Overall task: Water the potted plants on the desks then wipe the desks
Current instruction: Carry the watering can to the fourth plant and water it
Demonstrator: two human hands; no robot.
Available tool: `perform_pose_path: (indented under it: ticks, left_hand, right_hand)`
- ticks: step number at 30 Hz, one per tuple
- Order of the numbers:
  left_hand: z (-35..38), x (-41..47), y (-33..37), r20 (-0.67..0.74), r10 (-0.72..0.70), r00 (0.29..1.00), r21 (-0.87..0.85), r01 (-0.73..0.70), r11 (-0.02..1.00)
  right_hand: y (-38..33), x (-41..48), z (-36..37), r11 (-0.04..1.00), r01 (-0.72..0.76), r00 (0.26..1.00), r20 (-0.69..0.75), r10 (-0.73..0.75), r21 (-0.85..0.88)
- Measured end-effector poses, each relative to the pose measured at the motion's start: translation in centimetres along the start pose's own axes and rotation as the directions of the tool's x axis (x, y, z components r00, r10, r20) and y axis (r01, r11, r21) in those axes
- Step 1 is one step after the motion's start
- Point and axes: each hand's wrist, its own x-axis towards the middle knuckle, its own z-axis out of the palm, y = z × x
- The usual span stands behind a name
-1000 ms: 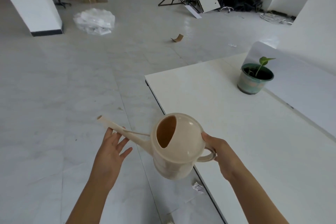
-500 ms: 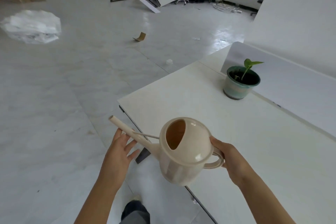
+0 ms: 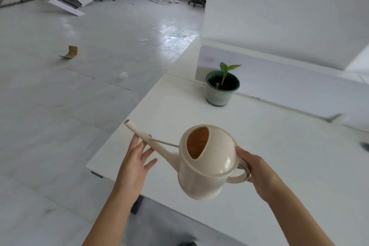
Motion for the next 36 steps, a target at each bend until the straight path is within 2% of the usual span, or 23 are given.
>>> perform_pose_path:
  ticks: [10, 19, 24, 30, 36]
  left_hand:
    - [7.2, 5.4, -1.8, 0.163, -0.083, 0.983, 0.0, 0.085, 0.996]
    - [13.9, 9.6, -4.6, 0.257, -0.142, 0.956, 0.123, 0.113, 0.986]
    - [18.0, 12.3, -5.8, 0.357, -0.208, 0.911, 0.246, 0.123, 0.961]
    - [21.6, 16.2, -6.7, 0.435, -0.278, 0.856, 0.358, 0.119, 0.926]
    - [23.3, 20.0, -6.8, 0.455, -0.326, 0.829, 0.419, 0.123, 0.899]
  right_hand:
    - [-0.4, 1.2, -5.2, 0.995, 0.0, 0.99, -0.14, 0.014, 0.099]
    - [0.5, 2.0, -9.3, 0.969, -0.044, 0.964, -0.243, 0.104, 0.243]
    - [0.9, 1.5, -10.5, 0.941, 0.062, 0.931, -0.36, 0.066, 0.332]
    - [0.7, 2.4, -11.0, 0.944, 0.113, 0.876, -0.479, 0.053, 0.311]
    - [-0.9, 4.6, -9.9, 0.961, 0.128, 0.856, -0.517, 0.018, 0.245]
